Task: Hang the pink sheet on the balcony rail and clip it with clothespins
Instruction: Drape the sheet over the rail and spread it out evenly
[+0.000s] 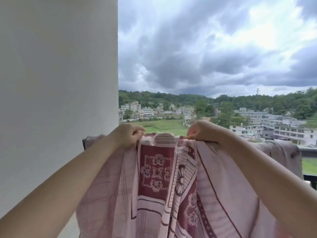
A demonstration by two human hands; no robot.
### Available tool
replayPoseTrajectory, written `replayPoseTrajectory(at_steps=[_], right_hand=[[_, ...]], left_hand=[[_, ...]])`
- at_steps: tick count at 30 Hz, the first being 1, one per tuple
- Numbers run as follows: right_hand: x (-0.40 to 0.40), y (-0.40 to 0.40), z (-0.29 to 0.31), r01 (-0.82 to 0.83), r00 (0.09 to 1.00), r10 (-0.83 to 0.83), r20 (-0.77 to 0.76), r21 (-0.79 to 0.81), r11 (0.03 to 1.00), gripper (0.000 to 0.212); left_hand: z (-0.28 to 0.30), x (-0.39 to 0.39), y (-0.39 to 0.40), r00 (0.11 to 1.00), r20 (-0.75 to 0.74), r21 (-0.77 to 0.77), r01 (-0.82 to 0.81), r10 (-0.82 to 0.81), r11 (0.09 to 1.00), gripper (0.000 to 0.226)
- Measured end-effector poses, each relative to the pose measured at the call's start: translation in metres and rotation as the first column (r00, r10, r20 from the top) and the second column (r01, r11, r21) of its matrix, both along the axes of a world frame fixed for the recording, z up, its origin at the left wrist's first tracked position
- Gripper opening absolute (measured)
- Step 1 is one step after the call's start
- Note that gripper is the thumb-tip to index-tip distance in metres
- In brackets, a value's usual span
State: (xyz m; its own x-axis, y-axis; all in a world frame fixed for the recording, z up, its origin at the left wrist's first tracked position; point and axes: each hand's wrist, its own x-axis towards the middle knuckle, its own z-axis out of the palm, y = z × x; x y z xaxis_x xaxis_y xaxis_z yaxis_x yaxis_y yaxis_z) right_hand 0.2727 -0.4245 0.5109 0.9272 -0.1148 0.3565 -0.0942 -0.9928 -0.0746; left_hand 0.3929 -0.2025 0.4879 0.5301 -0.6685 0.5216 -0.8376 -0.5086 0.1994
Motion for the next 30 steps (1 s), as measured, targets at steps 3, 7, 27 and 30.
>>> replayPoseTrajectory(at_steps=[3,7,27,30], right_hand=[[-0.004,0.018,-0.009,-0.093,0.972,0.105,0.210,-0.065,0.994,0.020],[0.004,0.059,-0.026,-0.194,0.923,0.228,0.310,-0.137,0.971,0.024],[0.047,0.037,-0.004,0.090,0.976,-0.040,0.214,-0.234,0.968,0.022],[0.045,0.030,-0.005,0.035,0.985,-0.032,0.171,-0.015,0.999,0.021]], left_hand=[[-0.022,0.003,0.035,0.994,0.101,-0.097,-0.038,0.048,0.995,0.042],[-0.037,0.017,0.069,0.931,0.197,-0.111,-0.290,0.307,0.951,0.040],[0.033,0.071,0.020,0.922,-0.092,0.118,-0.365,0.376,0.923,0.032],[0.015,0.049,0.007,0.965,-0.029,0.028,-0.260,0.260,0.965,0.032]])
